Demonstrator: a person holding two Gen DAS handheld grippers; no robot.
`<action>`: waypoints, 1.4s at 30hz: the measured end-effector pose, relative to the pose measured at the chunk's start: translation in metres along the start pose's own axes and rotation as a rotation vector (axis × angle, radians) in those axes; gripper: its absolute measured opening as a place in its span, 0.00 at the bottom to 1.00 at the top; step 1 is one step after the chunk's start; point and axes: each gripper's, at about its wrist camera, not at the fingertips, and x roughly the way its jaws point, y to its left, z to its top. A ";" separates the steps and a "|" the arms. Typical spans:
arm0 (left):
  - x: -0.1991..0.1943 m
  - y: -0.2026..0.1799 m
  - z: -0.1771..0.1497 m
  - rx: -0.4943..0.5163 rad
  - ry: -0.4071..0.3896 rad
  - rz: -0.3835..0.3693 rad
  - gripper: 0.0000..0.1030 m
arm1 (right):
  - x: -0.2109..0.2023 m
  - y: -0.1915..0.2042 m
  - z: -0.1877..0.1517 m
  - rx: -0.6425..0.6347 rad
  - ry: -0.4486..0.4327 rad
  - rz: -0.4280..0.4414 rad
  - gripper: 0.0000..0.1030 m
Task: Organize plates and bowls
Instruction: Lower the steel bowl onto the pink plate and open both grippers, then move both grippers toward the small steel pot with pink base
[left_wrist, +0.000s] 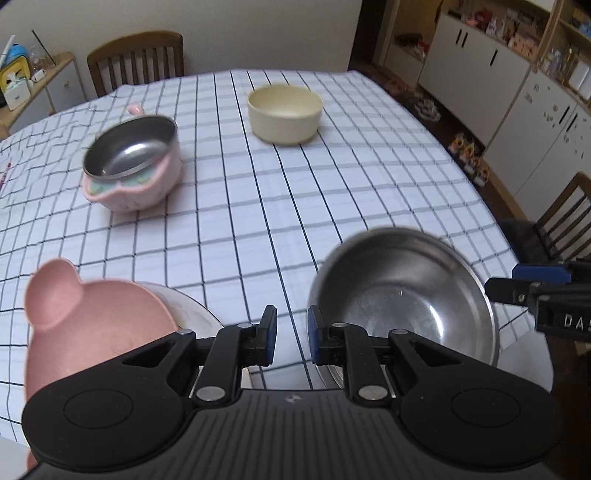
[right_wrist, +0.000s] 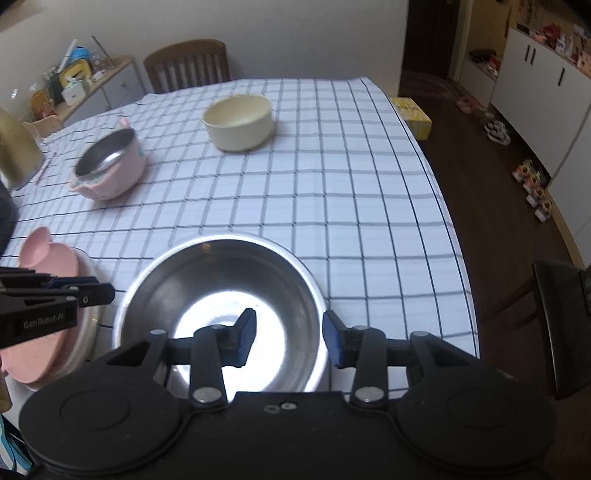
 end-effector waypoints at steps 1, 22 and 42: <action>-0.005 0.003 0.002 -0.004 -0.012 -0.001 0.16 | -0.003 0.003 0.002 -0.006 -0.006 0.003 0.43; -0.072 0.086 0.044 -0.071 -0.258 0.089 0.62 | -0.027 0.103 0.071 -0.120 -0.151 0.115 0.73; -0.040 0.176 0.105 -0.116 -0.278 0.209 0.72 | 0.035 0.191 0.160 -0.251 -0.222 0.114 0.97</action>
